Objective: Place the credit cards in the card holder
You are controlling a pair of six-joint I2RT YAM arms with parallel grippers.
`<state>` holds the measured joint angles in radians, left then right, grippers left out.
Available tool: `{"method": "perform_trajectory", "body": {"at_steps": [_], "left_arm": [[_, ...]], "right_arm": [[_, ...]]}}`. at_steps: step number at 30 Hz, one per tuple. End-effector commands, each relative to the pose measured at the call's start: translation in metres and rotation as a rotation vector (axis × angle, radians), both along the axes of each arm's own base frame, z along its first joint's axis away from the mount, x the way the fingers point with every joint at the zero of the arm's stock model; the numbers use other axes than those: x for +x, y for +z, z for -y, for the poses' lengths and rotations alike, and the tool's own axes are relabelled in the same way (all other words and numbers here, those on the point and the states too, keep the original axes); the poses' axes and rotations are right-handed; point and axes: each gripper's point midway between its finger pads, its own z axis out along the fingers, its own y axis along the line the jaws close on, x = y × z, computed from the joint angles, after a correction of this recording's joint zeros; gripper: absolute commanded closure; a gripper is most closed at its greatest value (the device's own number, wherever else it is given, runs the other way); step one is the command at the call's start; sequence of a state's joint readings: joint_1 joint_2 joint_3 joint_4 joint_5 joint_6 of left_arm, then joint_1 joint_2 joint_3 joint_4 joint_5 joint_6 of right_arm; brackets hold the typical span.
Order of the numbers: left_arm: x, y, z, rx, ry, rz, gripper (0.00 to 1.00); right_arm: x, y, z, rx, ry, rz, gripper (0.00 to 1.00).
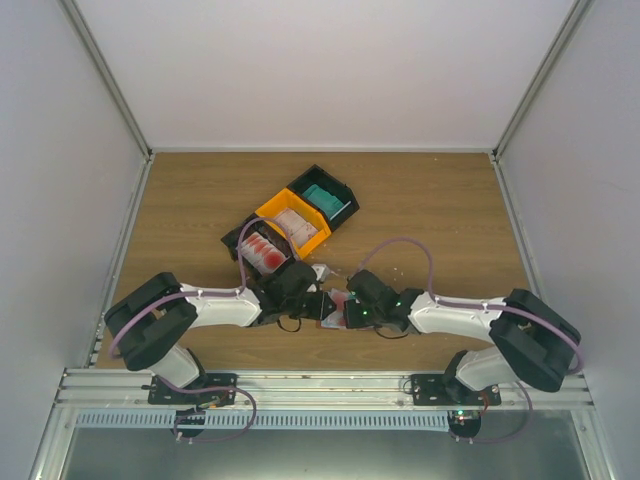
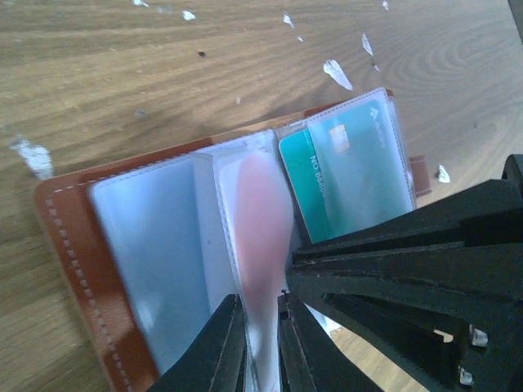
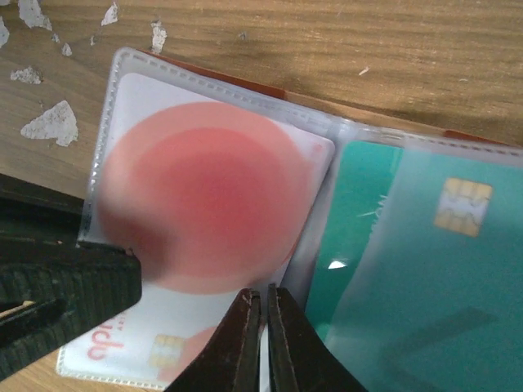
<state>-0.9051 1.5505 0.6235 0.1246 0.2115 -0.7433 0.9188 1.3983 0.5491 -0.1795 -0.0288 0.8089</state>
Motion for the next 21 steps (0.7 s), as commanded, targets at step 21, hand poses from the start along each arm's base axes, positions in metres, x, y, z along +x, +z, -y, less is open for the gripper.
{"method": "perform_trajectory", "body": {"at_steps": [21], "left_arm": [[-0.006,0.04,0.046,-0.179,-0.162,0.012,0.75]], "right_arm": [[0.009,0.064,0.055,0.05,-0.245,0.18,0.62]]}}
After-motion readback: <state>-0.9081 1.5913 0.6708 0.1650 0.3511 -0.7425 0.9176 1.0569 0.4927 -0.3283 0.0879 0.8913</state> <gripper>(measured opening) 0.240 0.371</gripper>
